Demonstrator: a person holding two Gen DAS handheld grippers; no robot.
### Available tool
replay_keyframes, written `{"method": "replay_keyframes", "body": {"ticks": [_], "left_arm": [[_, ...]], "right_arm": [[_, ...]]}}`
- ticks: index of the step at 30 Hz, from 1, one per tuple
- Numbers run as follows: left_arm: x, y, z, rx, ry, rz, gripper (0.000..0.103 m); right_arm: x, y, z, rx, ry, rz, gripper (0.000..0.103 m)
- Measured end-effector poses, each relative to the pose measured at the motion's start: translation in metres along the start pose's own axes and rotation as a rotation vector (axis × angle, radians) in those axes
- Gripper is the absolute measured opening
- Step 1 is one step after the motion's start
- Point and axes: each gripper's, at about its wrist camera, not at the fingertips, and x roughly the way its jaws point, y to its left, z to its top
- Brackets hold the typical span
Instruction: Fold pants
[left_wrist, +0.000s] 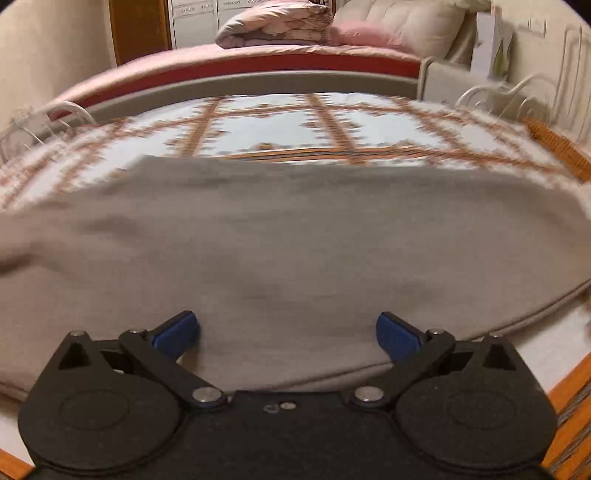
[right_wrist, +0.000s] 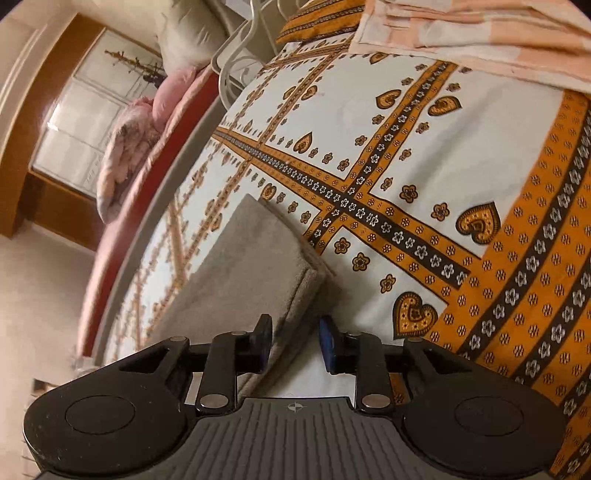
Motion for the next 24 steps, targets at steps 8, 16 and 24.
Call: {"method": "replay_keyframes", "body": {"ticks": [8, 16, 24], "left_arm": [[0.011, -0.064, 0.011, 0.043, 0.064, -0.043, 0.097], [0.014, -0.069, 0.007, 0.022, 0.034, -0.016, 0.097], [0.015, -0.072, 0.008, 0.013, 0.030, -0.003, 0.097]], "right_arm": [[0.005, 0.003, -0.001, 0.013, 0.004, -0.004, 0.039], [0.016, 0.010, -0.002, -0.008, 0.005, 0.002, 0.038], [0.023, 0.014, -0.001, -0.068, 0.000, -0.018, 0.038]]}}
